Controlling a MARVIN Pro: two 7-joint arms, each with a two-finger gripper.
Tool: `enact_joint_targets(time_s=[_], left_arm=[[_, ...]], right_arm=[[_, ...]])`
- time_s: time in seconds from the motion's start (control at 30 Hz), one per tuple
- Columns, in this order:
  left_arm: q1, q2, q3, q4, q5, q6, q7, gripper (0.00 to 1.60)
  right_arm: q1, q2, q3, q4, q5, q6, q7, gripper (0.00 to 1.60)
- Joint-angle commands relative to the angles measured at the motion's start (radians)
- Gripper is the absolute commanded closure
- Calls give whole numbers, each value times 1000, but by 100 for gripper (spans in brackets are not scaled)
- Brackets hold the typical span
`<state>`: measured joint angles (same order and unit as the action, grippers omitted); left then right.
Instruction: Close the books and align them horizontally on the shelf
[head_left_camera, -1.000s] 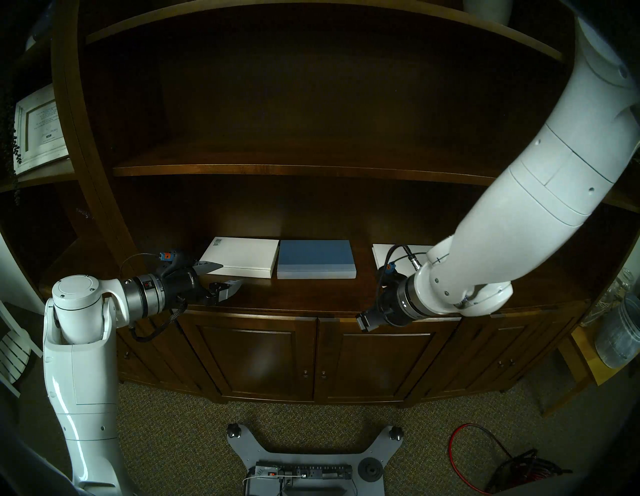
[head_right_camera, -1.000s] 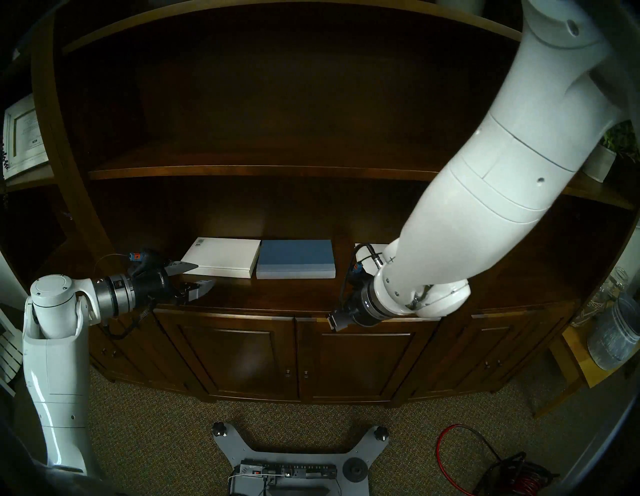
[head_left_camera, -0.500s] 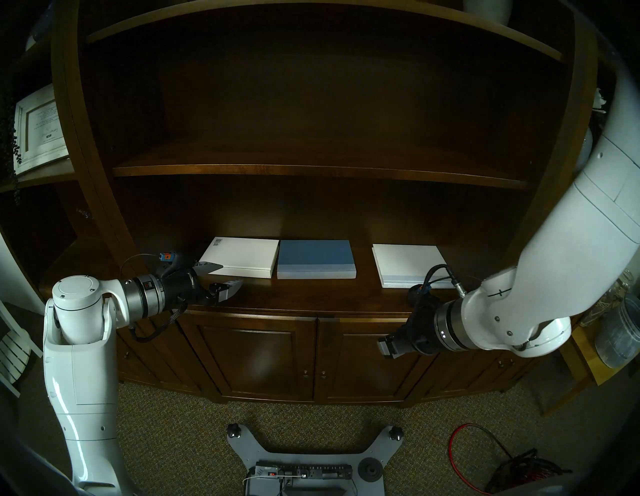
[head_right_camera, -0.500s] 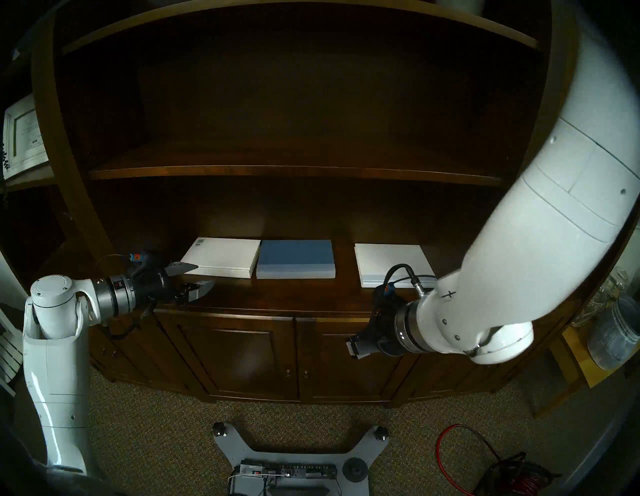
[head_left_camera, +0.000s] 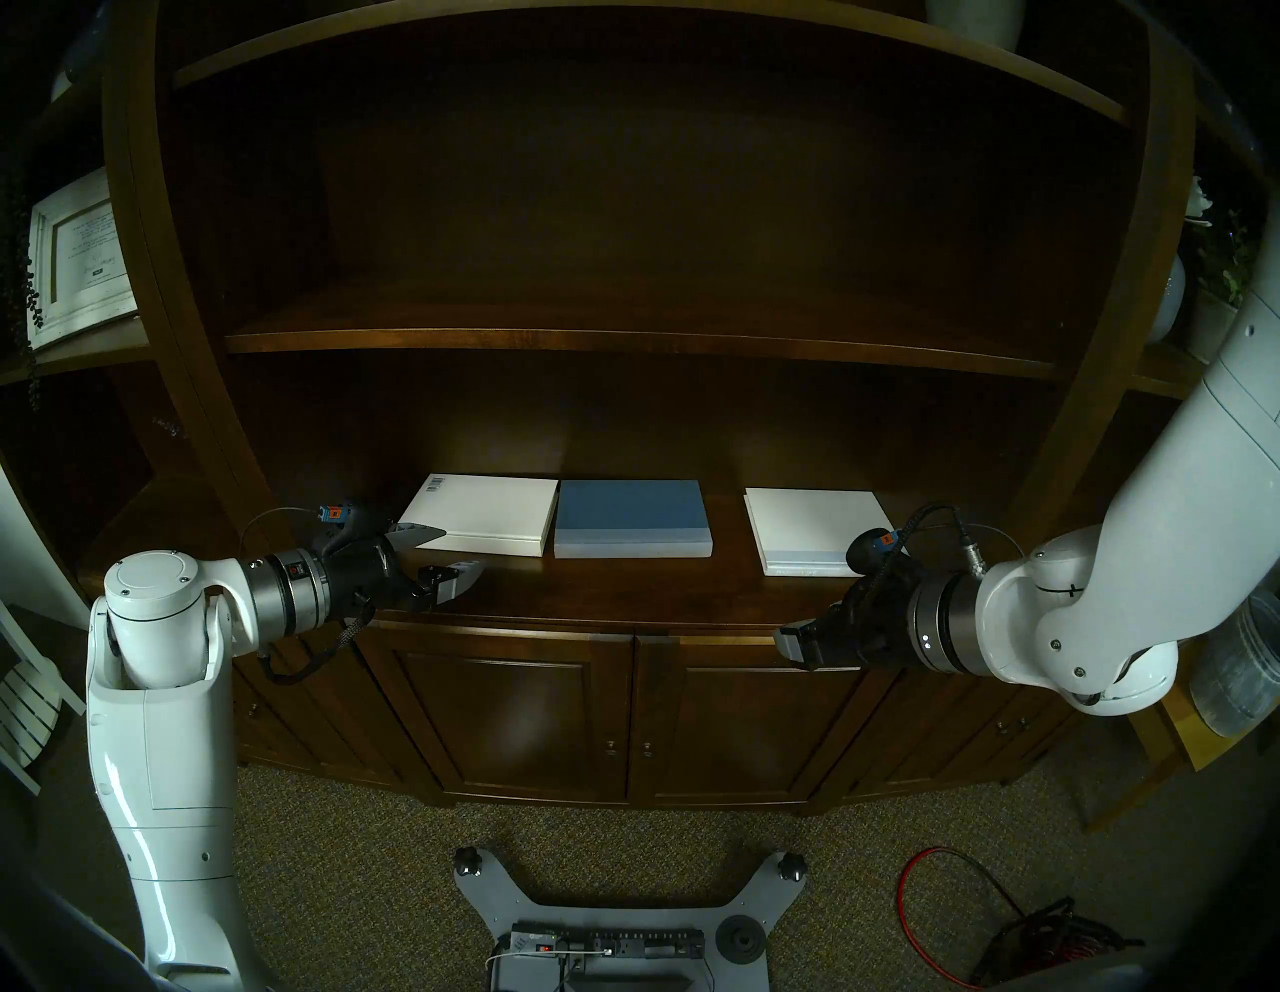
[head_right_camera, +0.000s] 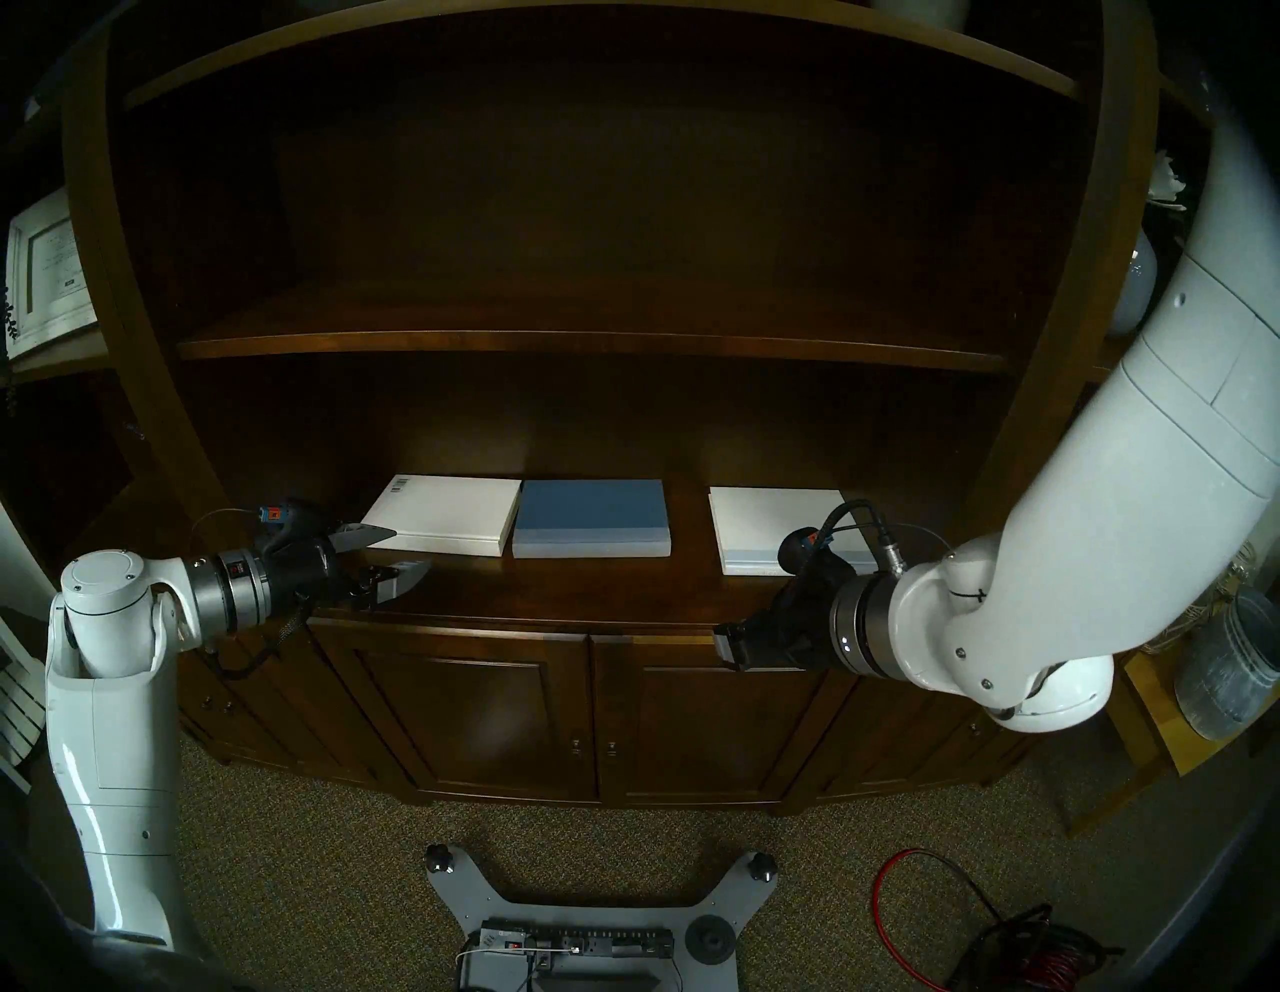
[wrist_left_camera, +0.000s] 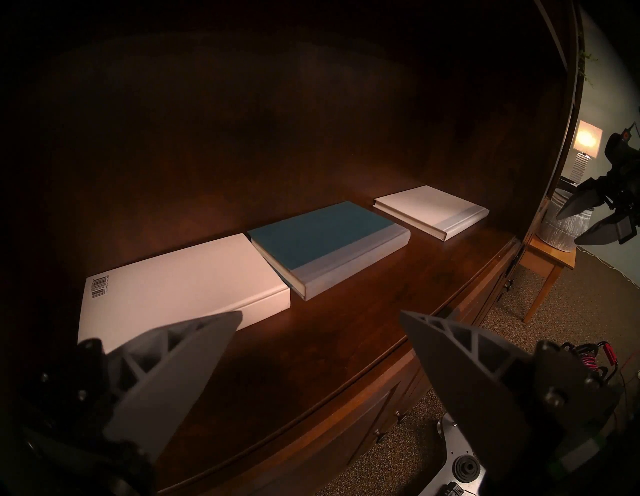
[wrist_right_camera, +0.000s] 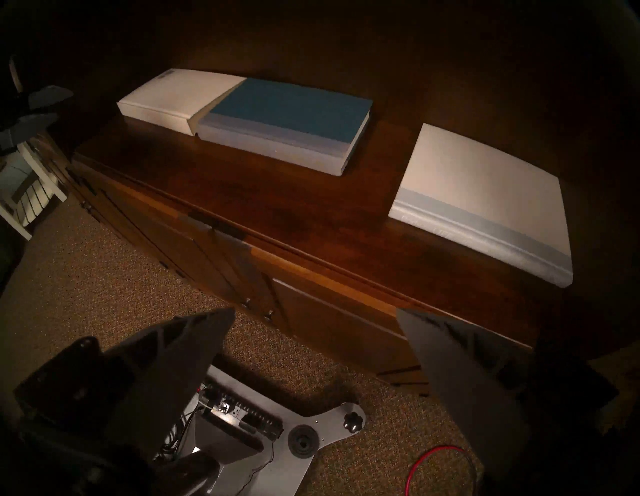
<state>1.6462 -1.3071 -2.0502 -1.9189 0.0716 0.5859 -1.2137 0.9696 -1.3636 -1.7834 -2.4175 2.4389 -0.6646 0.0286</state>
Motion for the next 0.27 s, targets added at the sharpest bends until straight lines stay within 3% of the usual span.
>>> enact_joint_targets(time_s=[0.0, 0.23], left_arm=[[-25, -1, -1, -21, -9, -1, 1, 0], [-26, -1, -1, -22, -10, 0, 1, 0]], right_arm=[[-53, 47, -23, 28, -87, -114, -41, 0], [-102, 76, -39, 40, -183, -225, -92, 0]])
